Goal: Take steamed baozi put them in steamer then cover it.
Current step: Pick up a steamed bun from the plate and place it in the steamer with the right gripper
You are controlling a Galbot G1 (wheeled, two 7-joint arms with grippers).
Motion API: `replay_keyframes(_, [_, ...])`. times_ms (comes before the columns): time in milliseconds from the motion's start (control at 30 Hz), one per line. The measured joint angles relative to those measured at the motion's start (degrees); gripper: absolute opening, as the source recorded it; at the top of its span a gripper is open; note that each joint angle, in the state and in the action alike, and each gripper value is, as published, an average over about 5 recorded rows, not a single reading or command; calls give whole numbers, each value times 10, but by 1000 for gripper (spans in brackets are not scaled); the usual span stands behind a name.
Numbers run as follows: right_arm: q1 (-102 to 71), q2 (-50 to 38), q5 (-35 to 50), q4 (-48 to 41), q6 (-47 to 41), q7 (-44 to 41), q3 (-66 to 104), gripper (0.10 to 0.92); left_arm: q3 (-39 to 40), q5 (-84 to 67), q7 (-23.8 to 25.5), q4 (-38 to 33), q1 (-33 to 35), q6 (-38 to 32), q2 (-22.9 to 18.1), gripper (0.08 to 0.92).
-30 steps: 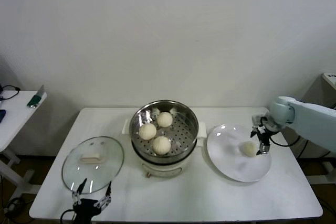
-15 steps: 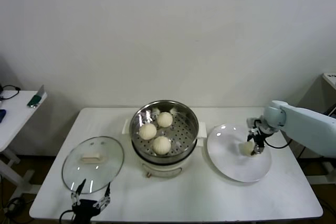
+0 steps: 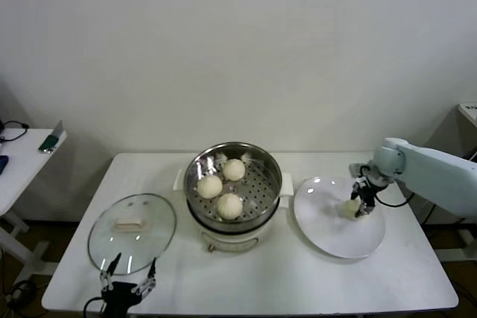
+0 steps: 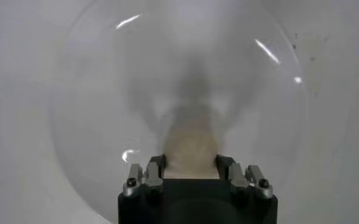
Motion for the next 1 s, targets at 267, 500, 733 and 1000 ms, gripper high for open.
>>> replay_keyframes(267, [187, 20, 87, 71, 1, -19, -120, 577, 3, -4, 2, 1, -5, 3, 7, 823])
replay_keyframes(500, [335, 58, 192, 164, -22, -13, -177, 577, 4, -5, 4, -1, -11, 6, 12, 823])
replay_keyframes(733, [376, 112, 274, 231, -68, 35, -165, 577, 3, -8, 5, -2, -9, 4, 14, 823])
replay_keyframes(1000, [336, 179, 313, 252, -113, 92, -139, 577, -2, -13, 4, -6, -7, 4, 14, 823])
